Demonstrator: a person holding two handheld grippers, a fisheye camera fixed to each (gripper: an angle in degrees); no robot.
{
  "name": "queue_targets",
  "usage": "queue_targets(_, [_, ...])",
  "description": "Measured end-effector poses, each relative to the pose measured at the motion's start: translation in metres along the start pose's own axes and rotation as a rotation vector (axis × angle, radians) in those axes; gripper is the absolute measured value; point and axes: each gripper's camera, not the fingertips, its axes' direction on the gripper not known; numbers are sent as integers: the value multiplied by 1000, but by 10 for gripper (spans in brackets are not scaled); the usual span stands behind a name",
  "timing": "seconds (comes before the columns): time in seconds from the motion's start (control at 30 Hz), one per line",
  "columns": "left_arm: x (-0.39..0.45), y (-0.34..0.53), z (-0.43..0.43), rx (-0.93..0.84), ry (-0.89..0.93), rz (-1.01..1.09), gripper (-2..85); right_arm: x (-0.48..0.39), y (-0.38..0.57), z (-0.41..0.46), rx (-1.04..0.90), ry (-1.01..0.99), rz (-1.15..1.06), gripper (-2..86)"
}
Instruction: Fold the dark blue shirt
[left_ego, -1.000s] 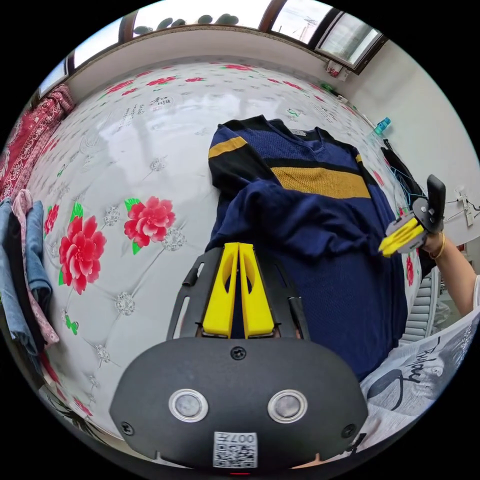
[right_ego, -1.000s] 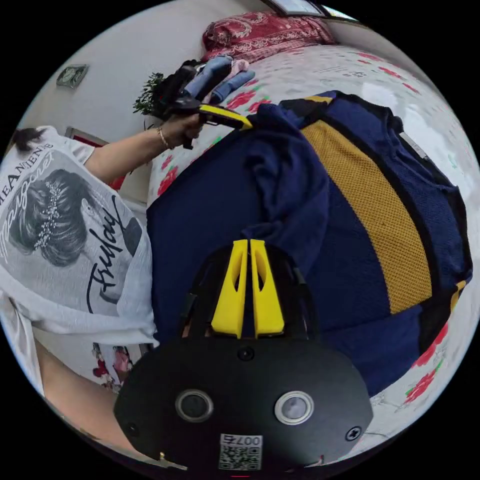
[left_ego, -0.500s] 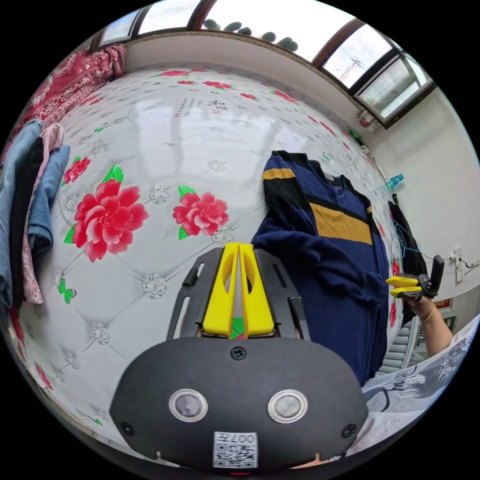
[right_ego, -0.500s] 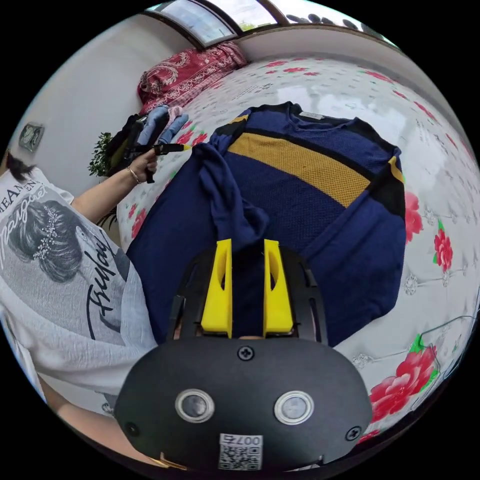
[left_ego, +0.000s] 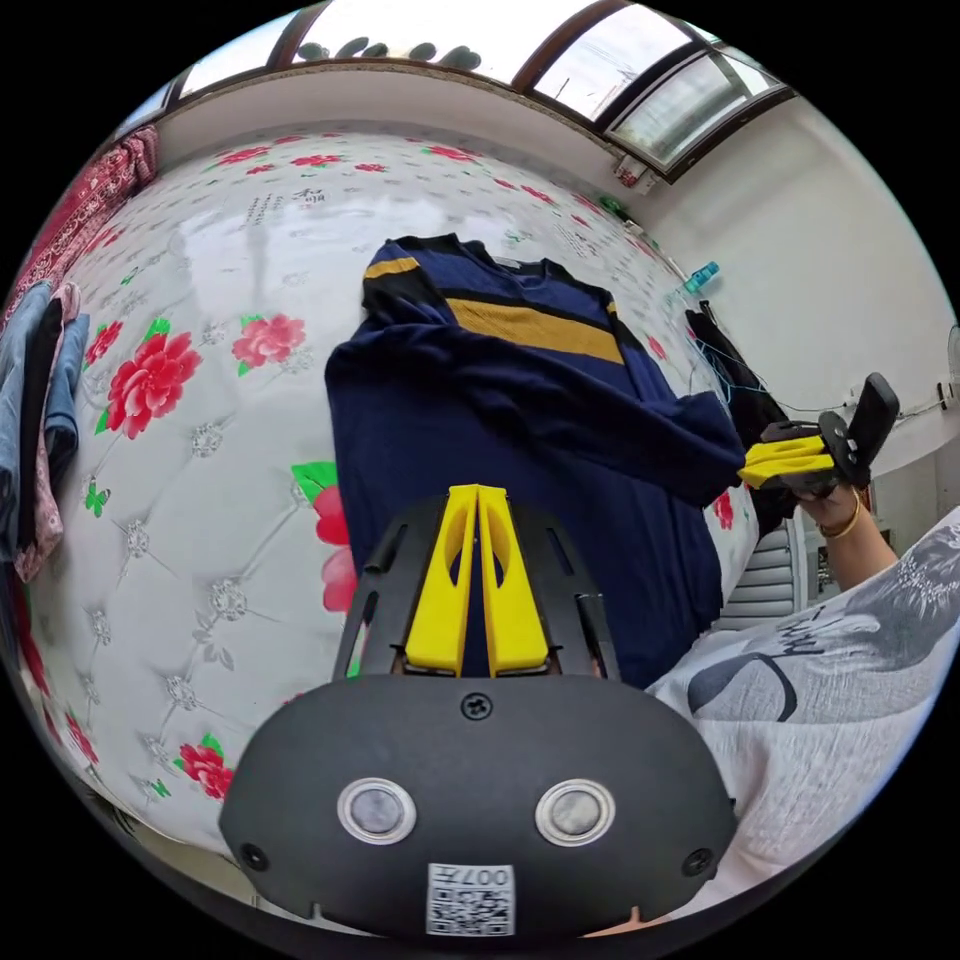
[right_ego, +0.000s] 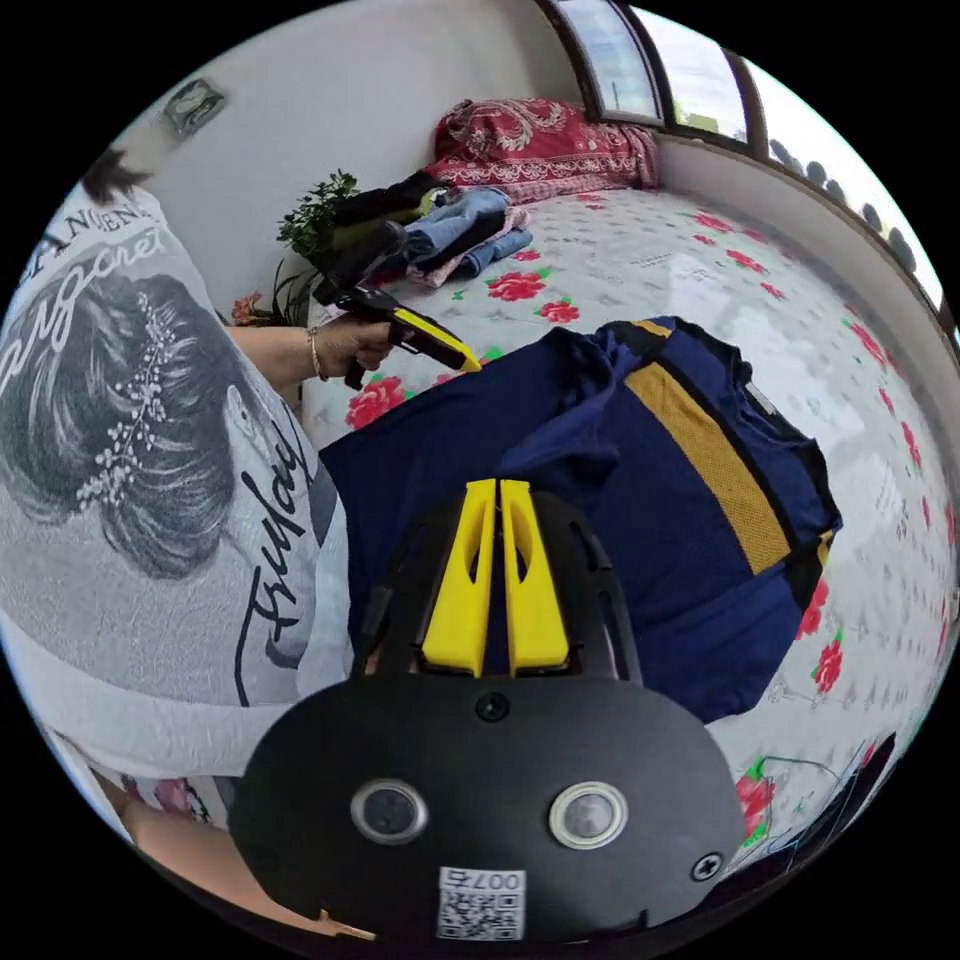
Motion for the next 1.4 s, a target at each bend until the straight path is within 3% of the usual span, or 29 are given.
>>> queue_targets(0.2, [36, 58, -17, -17, 50, 14, -10, -104, -17, 57, -144, -87, -190, 1])
queue_targets(0.37, [42, 104, -14, -70, 40, -25, -10, -139, -12, 121, -286, -353, -178, 18])
queue_targets(0.63, [58, 128, 6, -104, 82, 25, -10, -93, 11, 67, -85, -112, 75, 65])
queue_targets(0.77, [69, 129, 22, -132, 105, 58, -10, -92, 0, 82, -109, 4, 20, 54])
queue_targets(0.9, [71, 131, 27, -137, 107, 60, -10, -94, -16, 111, -219, -97, -23, 16])
queue_targets(1.13, [56, 155, 1, -79, 58, 11, -10, -163, -83, 33, -146, -61, -260, 2])
queue_targets(1.27, [35, 178, -5, -72, 45, -88, -10, -198, -115, 89, -260, -193, -386, 9])
queue_targets(1.4, [20, 196, 1, -95, 49, -170, -9, -201, -108, 143, -371, -293, -346, 26])
